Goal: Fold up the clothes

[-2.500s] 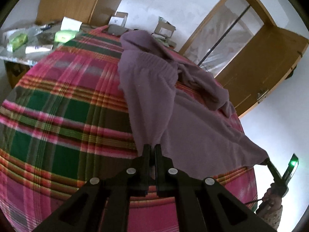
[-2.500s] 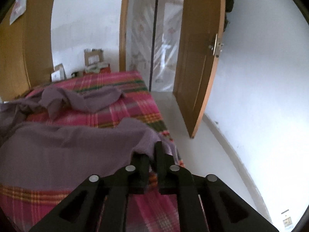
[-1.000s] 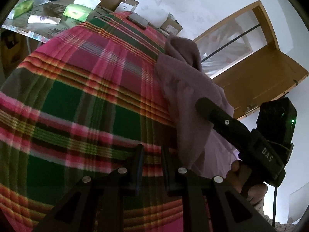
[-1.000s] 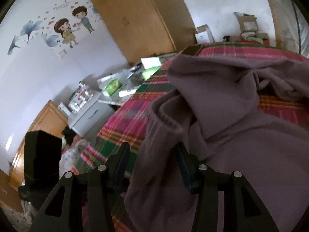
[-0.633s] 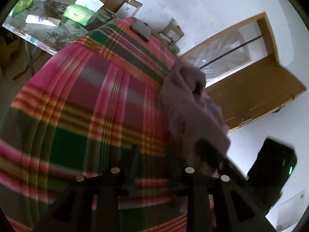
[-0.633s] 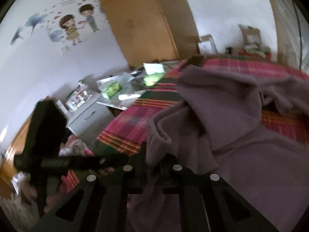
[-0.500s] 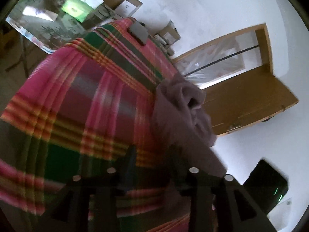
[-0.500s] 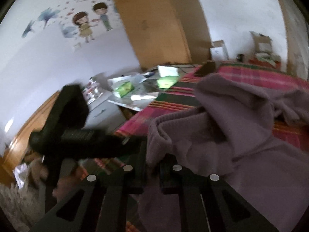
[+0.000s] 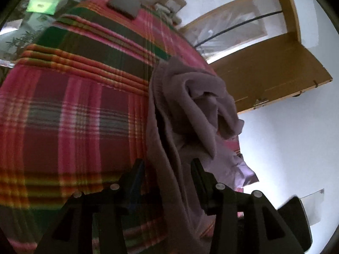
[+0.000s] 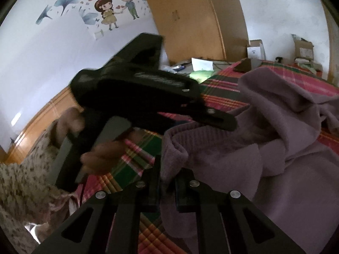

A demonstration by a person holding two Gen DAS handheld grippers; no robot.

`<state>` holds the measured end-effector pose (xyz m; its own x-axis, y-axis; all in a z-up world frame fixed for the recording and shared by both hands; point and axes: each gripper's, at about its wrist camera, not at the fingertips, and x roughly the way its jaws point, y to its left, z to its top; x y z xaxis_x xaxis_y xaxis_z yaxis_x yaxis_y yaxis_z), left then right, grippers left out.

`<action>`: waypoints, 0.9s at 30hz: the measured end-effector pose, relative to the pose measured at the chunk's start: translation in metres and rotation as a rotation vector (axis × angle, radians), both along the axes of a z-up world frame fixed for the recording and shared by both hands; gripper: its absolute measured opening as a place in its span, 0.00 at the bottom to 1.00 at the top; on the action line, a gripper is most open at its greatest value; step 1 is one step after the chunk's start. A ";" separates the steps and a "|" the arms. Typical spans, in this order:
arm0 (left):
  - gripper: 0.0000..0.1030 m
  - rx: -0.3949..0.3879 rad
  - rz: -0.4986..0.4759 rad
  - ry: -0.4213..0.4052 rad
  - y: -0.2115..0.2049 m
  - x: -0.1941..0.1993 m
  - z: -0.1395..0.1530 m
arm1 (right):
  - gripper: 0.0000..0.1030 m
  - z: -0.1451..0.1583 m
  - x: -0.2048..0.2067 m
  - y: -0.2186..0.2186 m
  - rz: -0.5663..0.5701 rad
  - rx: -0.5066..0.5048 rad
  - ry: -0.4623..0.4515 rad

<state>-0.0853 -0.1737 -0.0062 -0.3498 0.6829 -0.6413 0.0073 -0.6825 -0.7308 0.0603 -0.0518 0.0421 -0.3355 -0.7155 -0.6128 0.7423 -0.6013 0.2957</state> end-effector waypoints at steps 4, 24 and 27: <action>0.43 -0.051 -0.016 -0.011 0.006 -0.014 -0.003 | 0.10 -0.003 0.002 0.000 0.006 -0.004 -0.009; 0.08 -0.091 0.120 0.065 -0.023 0.003 0.014 | 0.09 -0.015 0.003 -0.011 0.022 -0.012 -0.032; 0.08 -0.089 0.180 0.087 -0.042 0.016 0.019 | 0.09 -0.015 0.002 -0.020 0.036 -0.013 -0.024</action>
